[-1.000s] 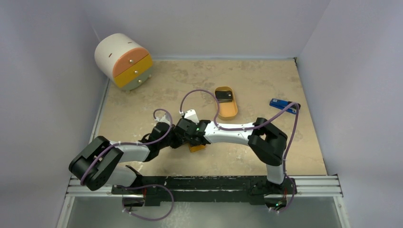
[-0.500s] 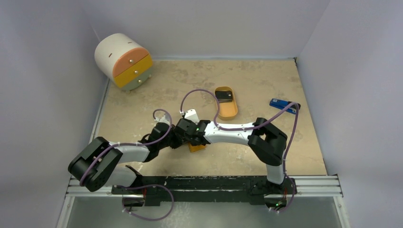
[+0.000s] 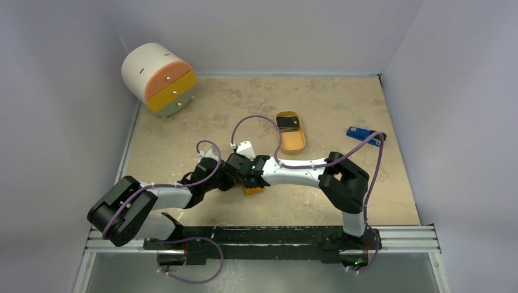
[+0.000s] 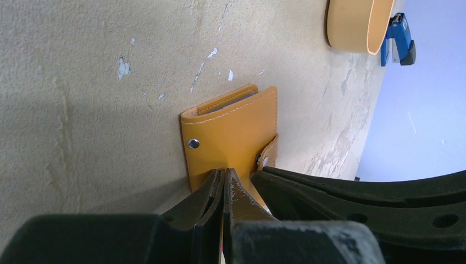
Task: Put the credit cards into the card holder
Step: Open the card holder at the center of the board.
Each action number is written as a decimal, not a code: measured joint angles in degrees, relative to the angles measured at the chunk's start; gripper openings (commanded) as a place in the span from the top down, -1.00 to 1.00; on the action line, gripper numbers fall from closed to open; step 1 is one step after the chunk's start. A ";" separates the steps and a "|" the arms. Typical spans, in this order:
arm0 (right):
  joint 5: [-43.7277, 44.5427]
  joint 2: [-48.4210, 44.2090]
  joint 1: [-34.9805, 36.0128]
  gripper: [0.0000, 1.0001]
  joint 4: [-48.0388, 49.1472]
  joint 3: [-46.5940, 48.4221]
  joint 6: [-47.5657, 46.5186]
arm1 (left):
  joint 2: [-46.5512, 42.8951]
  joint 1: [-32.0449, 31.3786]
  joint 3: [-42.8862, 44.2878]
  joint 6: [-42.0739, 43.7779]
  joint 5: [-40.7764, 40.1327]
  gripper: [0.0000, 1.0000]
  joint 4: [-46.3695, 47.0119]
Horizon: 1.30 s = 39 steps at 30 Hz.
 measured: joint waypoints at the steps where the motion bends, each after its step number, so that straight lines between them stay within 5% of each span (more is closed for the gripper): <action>1: 0.02 -0.04 0.00 1.00 0.00 -0.02 0.09 | 0.00 0.00 0.00 0.00 -0.02 1.00 0.00; 29: 5.22 -8.33 -1.95 1.00 -4.94 -7.89 5.53 | 1.07 -0.09 0.02 -0.37 0.09 1.00 1.22; 33: 3.15 -16.04 -2.29 1.00 -2.51 -13.00 5.51 | -0.66 -0.07 0.48 -0.04 0.09 0.51 -1.53; 37: 1.05 -22.40 -2.54 1.00 0.31 -15.50 5.14 | -5.07 -0.04 1.99 1.07 -0.15 0.33 -8.04; 39: 0.09 -23.85 -2.58 0.55 1.75 -16.04 4.63 | -7.15 -0.04 3.26 2.01 -0.85 0.33 -12.57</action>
